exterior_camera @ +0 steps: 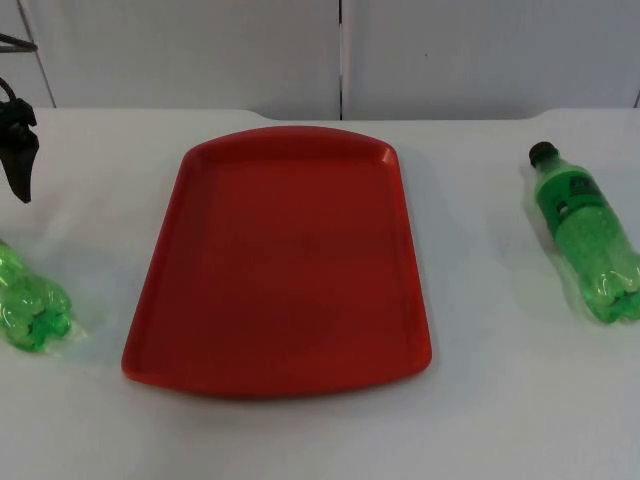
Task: Place the bottle upright on the tray.
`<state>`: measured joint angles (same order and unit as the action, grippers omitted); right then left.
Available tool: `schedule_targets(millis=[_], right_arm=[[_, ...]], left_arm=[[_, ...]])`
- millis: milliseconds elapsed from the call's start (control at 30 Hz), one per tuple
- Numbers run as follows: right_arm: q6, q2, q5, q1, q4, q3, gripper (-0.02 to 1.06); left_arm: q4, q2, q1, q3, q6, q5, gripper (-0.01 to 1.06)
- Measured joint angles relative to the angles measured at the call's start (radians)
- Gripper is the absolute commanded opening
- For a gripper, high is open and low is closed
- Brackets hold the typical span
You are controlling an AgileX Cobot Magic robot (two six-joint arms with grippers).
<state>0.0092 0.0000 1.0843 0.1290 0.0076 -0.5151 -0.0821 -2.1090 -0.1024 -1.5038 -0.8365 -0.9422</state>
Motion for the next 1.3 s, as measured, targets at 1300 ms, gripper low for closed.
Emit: schedule_targets(millis=[1300], right_arm=[[0.0, 0.0, 0.0, 0.0, 0.0, 0.0, 1.05]], left_arm=[[0.063, -0.118, -0.06, 0.082, 0.093, 0.24, 1.05]])
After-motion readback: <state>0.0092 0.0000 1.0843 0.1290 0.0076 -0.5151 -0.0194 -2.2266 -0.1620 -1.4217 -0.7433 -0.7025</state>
